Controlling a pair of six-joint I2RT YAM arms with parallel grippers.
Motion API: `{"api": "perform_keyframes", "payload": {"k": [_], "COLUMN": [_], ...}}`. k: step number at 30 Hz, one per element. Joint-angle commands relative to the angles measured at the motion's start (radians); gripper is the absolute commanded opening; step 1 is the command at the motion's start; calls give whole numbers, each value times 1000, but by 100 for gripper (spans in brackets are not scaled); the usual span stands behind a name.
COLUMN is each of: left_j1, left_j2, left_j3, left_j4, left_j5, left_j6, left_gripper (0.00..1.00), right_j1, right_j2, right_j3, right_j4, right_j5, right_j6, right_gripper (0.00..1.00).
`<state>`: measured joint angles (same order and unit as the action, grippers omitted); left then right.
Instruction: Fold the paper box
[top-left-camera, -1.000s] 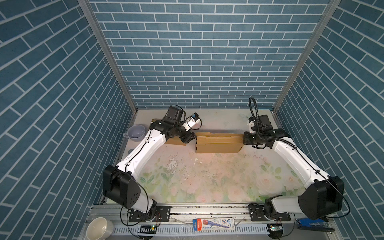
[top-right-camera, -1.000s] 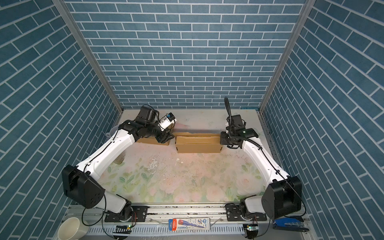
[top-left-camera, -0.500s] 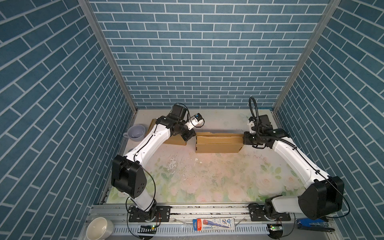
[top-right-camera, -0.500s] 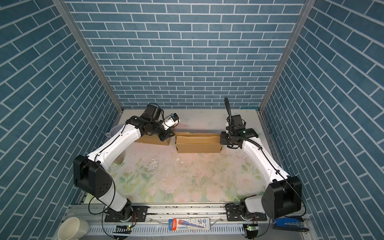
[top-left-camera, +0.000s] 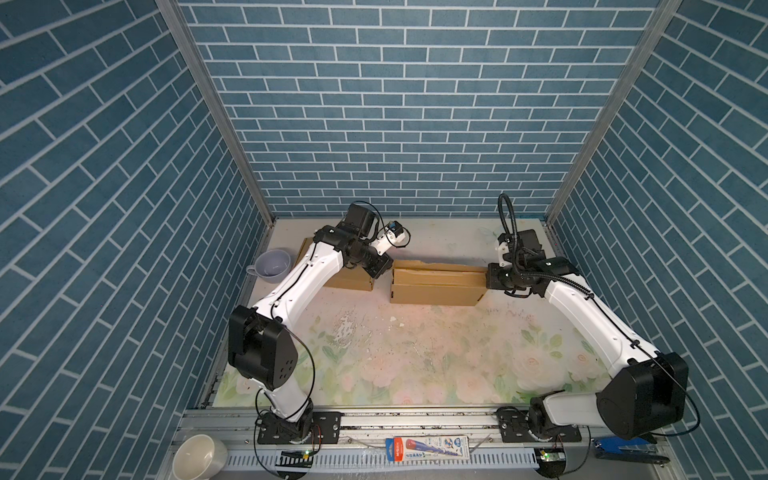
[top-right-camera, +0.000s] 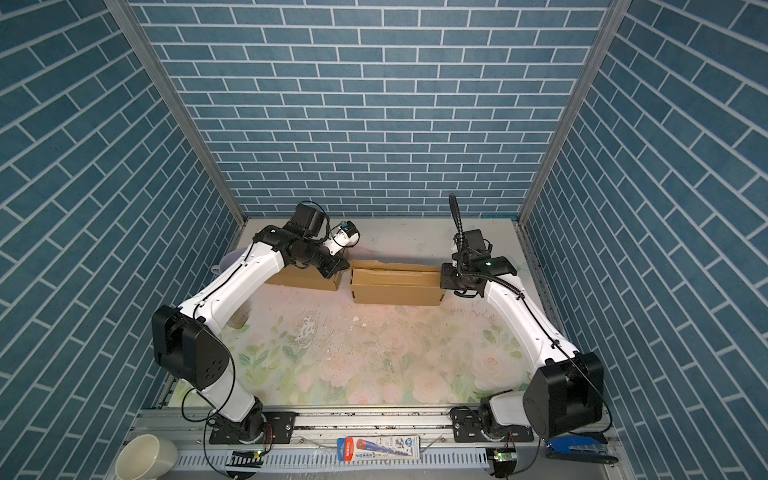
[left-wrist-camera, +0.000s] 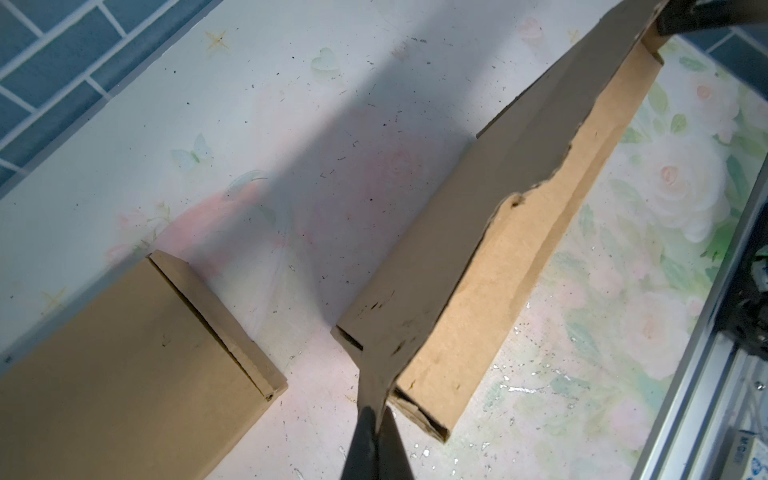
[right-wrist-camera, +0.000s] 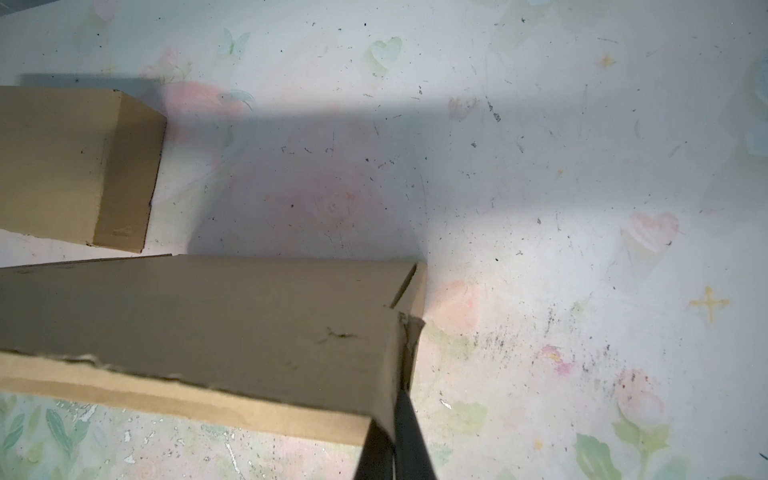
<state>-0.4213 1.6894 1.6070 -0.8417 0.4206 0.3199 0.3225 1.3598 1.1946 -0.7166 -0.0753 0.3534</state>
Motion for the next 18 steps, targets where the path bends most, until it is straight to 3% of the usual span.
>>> {"api": "perform_keyframes", "payload": {"k": [1,8,18], "left_j1": [4,4,4], "left_j2": [28,27,-13], "left_j3": [37,42,-76], "left_j4": [-48,-10,136], "left_j5": [20,48,60], "left_j6": [-124,-263,-439], "left_gripper": [0,0,0], "right_j1": [1,3,4], "right_j2": [-8,-18,-19], "right_j3": [-44,-58,-69], "right_j4": [-31,-23,-12], "right_j5": [3,6,6], "right_j6": [63,82,103], "right_gripper": [0,0,0]}}
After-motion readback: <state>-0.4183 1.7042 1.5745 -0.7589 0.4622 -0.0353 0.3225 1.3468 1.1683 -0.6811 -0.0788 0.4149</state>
